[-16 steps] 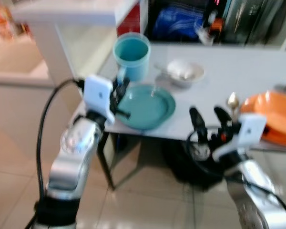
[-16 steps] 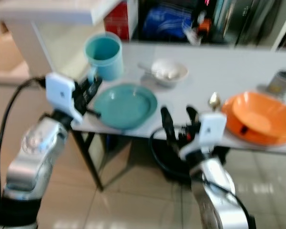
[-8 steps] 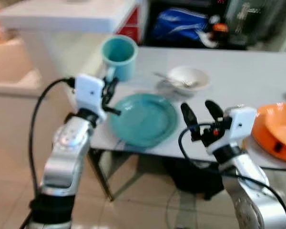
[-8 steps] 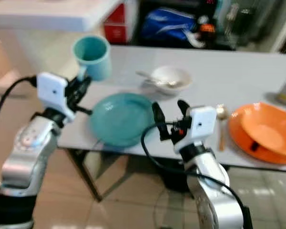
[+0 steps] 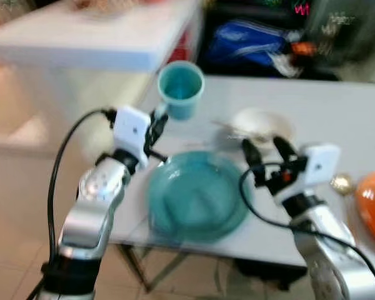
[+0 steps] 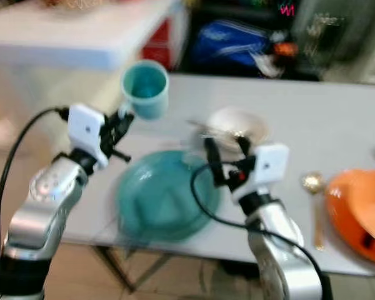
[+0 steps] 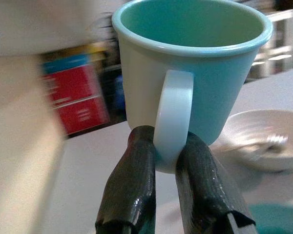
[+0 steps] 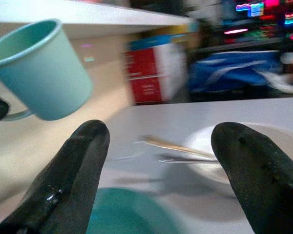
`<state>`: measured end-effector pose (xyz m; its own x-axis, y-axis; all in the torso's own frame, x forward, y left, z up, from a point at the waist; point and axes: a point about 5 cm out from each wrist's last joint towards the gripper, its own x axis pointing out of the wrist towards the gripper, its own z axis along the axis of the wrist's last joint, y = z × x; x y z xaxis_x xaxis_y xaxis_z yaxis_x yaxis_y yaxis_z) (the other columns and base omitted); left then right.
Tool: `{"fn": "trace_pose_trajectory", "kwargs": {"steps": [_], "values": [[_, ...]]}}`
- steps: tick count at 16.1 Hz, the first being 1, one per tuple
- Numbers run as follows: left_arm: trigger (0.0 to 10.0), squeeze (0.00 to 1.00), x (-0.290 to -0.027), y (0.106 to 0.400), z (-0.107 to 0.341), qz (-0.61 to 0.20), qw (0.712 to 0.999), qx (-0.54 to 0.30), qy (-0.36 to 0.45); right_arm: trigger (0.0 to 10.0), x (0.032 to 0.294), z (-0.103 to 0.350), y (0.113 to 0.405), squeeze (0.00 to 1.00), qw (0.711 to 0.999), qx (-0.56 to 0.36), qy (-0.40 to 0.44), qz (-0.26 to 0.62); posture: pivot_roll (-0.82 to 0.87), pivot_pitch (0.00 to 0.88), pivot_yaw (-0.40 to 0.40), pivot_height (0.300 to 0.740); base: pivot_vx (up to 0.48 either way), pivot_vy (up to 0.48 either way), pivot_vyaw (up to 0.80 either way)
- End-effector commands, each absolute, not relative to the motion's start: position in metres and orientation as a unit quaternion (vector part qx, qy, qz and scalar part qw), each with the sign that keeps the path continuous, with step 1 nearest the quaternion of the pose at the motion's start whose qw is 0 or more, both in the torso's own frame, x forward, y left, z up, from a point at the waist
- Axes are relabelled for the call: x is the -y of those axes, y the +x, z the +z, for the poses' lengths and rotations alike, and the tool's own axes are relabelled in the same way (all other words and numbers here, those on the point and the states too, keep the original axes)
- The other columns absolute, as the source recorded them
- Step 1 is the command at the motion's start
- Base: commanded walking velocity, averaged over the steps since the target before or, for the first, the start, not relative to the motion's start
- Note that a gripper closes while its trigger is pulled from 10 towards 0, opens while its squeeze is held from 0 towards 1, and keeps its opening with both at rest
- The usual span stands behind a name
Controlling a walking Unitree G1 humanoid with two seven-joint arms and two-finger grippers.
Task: Setting the table
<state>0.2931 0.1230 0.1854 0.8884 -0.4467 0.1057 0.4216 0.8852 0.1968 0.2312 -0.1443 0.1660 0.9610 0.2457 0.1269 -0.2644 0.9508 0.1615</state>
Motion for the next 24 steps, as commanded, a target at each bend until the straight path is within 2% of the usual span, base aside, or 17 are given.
{"fn": "trace_pose_trajectory", "kwargs": {"steps": [1,3,8,11,16,20,24], "values": [[10.0,0.0,-0.113,0.292,0.183,-0.253,0.961,0.067,0.083,10.0,0.148,0.171,0.231,0.0,0.987,0.063,0.088,0.123,0.0,0.0,0.053,0.74,0.48,0.0,0.0],[10.0,0.0,-0.112,0.291,0.182,-0.259,0.96,0.063,0.084,10.0,0.148,0.171,0.229,0.0,0.986,0.064,0.087,0.123,0.0,0.0,0.053,0.74,0.202,0.0,0.0],[10.0,0.0,-0.123,0.298,0.186,-0.206,0.973,0.071,0.081,10.0,0.149,0.176,0.225,0.0,0.985,0.069,0.088,0.134,-0.01,0.001,0.046,0.74,0.0,0.0,0.0],[10.0,0.0,-0.121,0.295,0.185,-0.221,0.97,0.067,0.082,10.0,0.148,0.177,0.221,0.0,0.982,0.065,0.087,0.153,-0.02,0.002,0.041,0.74,0.0,0.0,0.0],[10.0,0.0,-0.121,0.308,0.165,-0.209,0.973,-0.028,0.098,10.0,0.147,0.176,0.214,0.0,0.974,0.031,0.063,0.218,-0.04,0.0,0.03,0.74,0.0,0.0,0.0],[10.0,0.0,-0.122,0.32,0.159,-0.206,0.97,-0.06,0.117,10.0,0.144,0.173,0.201,0.0,0.95,-0.008,0.038,0.31,-0.07,0.0,0.028,0.74,0.0,0.0,0.0],[10.0,0.0,-0.129,0.332,0.154,-0.176,0.973,-0.083,0.121,10.0,0.143,0.173,0.196,0.0,0.943,-0.02,0.036,0.331,-0.08,0.0,0.03,0.74,0.0,0.0,0.0]]}}
